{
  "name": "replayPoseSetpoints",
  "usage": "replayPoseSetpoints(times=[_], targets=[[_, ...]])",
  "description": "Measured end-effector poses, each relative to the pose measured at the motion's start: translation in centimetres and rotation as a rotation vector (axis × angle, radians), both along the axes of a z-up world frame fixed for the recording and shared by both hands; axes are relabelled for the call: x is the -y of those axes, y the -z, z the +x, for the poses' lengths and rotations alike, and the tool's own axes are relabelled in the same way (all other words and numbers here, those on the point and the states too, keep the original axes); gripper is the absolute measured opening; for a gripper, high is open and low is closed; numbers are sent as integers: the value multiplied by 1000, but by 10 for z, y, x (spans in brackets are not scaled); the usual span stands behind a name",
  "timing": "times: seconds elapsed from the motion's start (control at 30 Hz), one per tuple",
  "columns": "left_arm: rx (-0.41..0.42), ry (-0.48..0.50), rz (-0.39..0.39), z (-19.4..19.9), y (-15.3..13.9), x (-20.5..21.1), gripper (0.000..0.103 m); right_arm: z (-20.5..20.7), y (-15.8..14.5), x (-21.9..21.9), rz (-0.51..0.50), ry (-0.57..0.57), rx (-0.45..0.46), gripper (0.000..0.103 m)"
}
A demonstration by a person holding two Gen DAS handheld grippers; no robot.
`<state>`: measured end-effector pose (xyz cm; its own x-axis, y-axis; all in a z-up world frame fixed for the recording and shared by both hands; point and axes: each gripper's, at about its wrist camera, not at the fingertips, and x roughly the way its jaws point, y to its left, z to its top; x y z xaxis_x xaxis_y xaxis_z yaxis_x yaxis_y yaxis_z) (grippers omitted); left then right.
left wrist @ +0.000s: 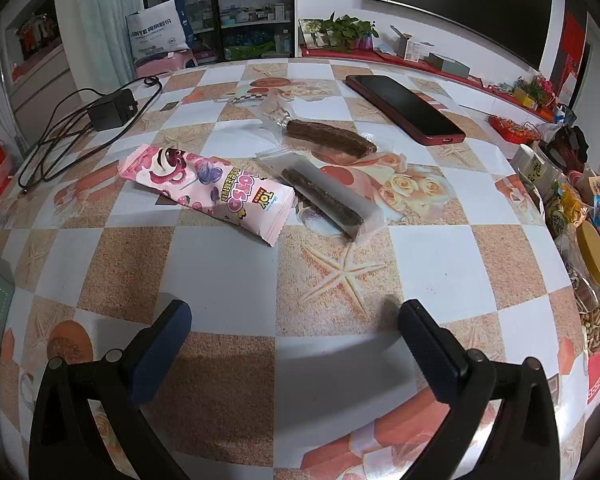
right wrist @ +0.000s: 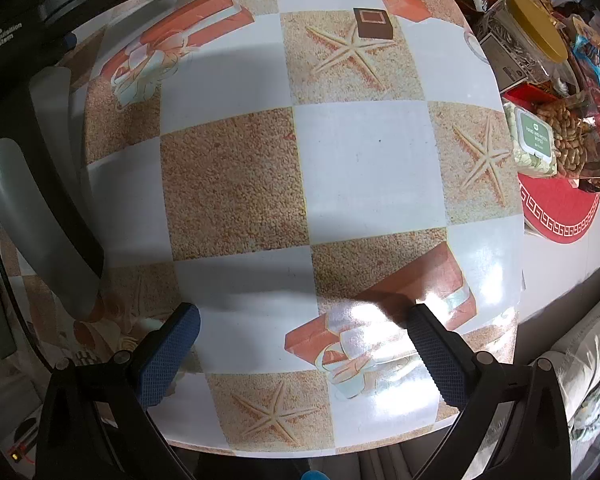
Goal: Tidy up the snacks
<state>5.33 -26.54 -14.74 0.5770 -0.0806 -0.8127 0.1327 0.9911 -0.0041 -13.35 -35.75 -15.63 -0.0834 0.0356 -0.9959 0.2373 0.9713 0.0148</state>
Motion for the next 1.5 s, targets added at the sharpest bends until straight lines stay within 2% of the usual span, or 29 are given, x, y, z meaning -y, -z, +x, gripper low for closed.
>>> replayPoseSetpoints(times=[1.5], targets=[[0, 0, 1, -1, 0, 0, 103, 1, -1, -2, -12, 4, -15, 103]])
